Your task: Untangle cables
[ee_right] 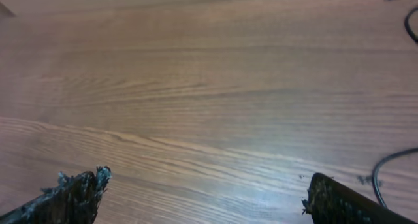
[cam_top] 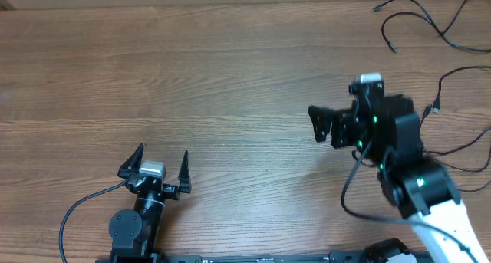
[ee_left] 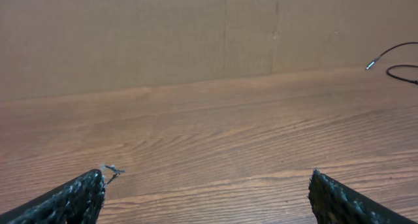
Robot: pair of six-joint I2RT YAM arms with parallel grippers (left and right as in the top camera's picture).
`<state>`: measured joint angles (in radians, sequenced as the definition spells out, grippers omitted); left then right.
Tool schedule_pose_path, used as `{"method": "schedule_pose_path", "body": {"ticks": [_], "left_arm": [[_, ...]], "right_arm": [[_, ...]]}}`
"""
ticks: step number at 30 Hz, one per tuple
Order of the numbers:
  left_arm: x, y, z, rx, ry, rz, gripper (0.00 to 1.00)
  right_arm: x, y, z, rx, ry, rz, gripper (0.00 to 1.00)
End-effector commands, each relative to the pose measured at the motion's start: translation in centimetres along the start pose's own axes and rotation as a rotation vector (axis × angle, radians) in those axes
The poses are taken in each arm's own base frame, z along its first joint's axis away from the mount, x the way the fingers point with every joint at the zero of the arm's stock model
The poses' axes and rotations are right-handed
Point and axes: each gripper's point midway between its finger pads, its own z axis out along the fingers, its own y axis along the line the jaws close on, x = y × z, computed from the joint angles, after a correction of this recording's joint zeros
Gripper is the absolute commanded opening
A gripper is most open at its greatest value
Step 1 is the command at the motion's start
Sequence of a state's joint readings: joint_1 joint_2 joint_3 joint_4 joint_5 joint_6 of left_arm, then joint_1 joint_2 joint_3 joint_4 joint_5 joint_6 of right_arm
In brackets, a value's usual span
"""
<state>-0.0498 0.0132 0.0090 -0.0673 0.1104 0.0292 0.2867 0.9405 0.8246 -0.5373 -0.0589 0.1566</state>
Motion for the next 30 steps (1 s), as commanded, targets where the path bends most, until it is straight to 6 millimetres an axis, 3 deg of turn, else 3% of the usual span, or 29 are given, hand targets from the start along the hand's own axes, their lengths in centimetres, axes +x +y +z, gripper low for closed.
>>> {"method": "schedule_pose_path", "body": {"ticks": [1,20,27,30], "left_arm": [[0.1,0.4,0.0,-0.02,-0.001,0.001,1.0],[0.1,0.4,0.0,-0.02,-0.001,0.001,1.0],[0.1,0.4,0.0,-0.02,-0.001,0.001,0.99],[0.1,0.4,0.0,-0.02,-0.001,0.001,1.0]], "right_arm": [[1.2,-1.2,-0.7,0.014,-0.071,0.006,1.0],[8.3,-6.1,-2.2,0.075,-0.378,0.04,1.0],[9.1,-6.3,-2.3,0.064,-0.44,0.033,1.0],[8.3,-6.1,-3.1,0.059,-0.493,0.024,1.0]]}}
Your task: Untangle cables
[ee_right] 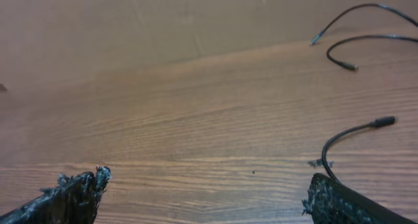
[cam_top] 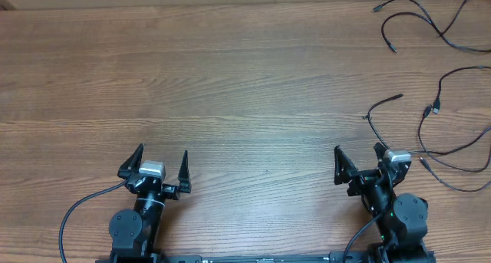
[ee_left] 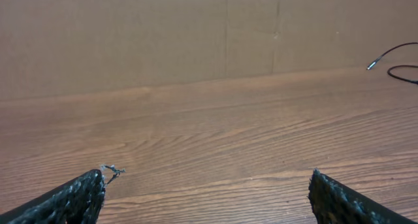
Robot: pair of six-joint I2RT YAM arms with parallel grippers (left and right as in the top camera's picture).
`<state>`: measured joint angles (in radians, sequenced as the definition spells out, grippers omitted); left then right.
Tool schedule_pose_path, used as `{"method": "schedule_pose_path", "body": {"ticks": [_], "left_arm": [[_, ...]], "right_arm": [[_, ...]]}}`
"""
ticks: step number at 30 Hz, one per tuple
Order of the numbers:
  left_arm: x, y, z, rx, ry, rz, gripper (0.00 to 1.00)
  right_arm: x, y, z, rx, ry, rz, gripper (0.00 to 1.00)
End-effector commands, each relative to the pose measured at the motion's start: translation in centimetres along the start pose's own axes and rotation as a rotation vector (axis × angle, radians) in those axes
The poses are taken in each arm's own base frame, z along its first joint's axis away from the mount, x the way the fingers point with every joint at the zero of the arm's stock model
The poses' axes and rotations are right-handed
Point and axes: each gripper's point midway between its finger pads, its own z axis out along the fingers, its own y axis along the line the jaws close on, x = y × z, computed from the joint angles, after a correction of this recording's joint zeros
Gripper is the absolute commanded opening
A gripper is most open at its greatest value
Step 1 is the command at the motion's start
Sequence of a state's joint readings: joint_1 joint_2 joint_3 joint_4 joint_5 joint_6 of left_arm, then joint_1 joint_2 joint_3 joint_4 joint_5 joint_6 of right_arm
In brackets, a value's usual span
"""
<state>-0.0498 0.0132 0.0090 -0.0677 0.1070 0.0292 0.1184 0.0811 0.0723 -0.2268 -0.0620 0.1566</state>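
Note:
Several thin black cables lie spread at the right of the wooden table: one pair at the far right corner, and others nearer, one ending in a curved plug end, another in a small connector. My right gripper stands open at the front right, empty, just left of those cables; the wrist view shows a cable end ahead on its right. At the front left my left gripper is open and empty, with a far cable tip at the right.
A brown wall rises behind the table's far edge. The robot's own cable loops by the left arm's base. Bare wooden tabletop fills the left and centre.
The right arm has drawn back from mid-table, where it was stretched out beside the cables, to its base at the front right. Its gripper is open as before. The left arm is unchanged.

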Motion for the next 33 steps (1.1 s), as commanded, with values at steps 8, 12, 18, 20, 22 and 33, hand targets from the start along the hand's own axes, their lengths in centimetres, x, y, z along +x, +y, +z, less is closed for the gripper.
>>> {"method": "schedule_pose_path", "body": {"ticks": [8,12,18,20,22,33], "left_arm": [[0.1,0.3,0.0,-0.016,-0.001,0.0,1.0],[0.1,0.3,0.0,-0.016,-0.001,0.0,0.99],[0.1,0.3,0.0,-0.016,-0.001,0.0,1.0],[0.1,0.3,0.0,-0.016,-0.001,0.001,1.0],[0.1,0.3,0.0,-0.016,-0.001,0.0,1.0],[0.1,0.3,0.0,-0.016,-0.001,0.0,1.0]], "right_arm": [[-1.8,0.1,-0.6,-0.001,-0.091,-0.008,1.0],[-2.9,0.3,-0.7,-0.007,-0.136,-0.015,1.0],[-6.4,0.6,-1.5,-0.006,-0.288,-0.025,1.0],[-6.9,0.3,-1.6,0.01,-0.311,-0.024,1.0],[-6.6,0.1,-1.5,0.026,-0.296,-0.048,1.0],[-2.2,-0.4,-0.2,0.022,-0.162,-0.141,1.0]]}}
